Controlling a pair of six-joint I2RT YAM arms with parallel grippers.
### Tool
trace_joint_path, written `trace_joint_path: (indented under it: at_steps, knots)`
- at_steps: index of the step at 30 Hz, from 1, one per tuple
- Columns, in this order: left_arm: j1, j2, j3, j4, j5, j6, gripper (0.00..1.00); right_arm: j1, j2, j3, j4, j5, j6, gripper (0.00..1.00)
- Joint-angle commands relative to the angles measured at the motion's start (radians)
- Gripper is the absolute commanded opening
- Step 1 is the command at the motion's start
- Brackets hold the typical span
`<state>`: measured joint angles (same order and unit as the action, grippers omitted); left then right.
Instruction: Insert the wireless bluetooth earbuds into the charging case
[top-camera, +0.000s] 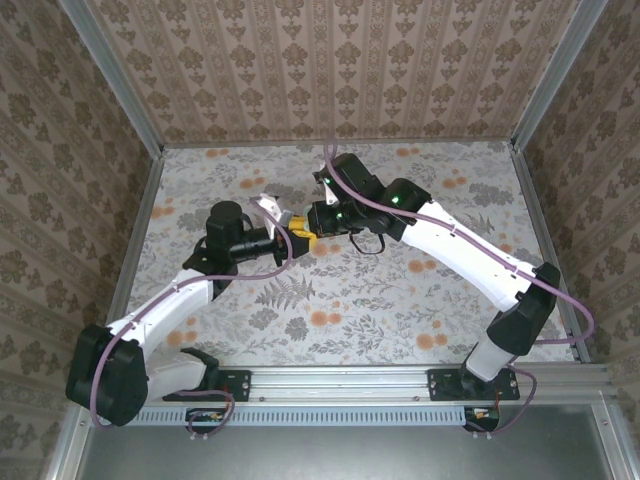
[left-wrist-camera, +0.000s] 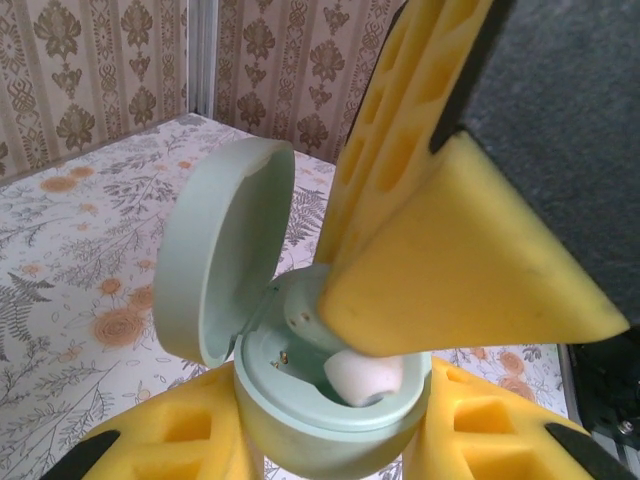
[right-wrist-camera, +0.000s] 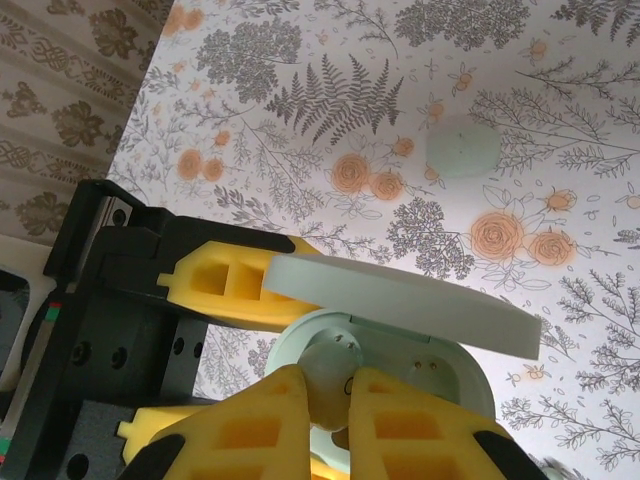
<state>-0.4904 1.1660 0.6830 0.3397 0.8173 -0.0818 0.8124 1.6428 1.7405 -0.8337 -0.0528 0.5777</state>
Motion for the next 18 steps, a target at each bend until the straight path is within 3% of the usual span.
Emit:
trace_joint_path:
  at_steps: [1, 18]
  knots:
    - [-0.005, -0.006, 0.013, 0.017, 0.001, 0.023, 0.22, 0.005, 0.016, 0.029, -0.008, -0.007, -0.016, 0.13]
    - [-0.005, -0.006, 0.023, -0.001, -0.003, 0.035, 0.23, 0.005, -0.010, 0.033, -0.001, -0.016, -0.021, 0.33]
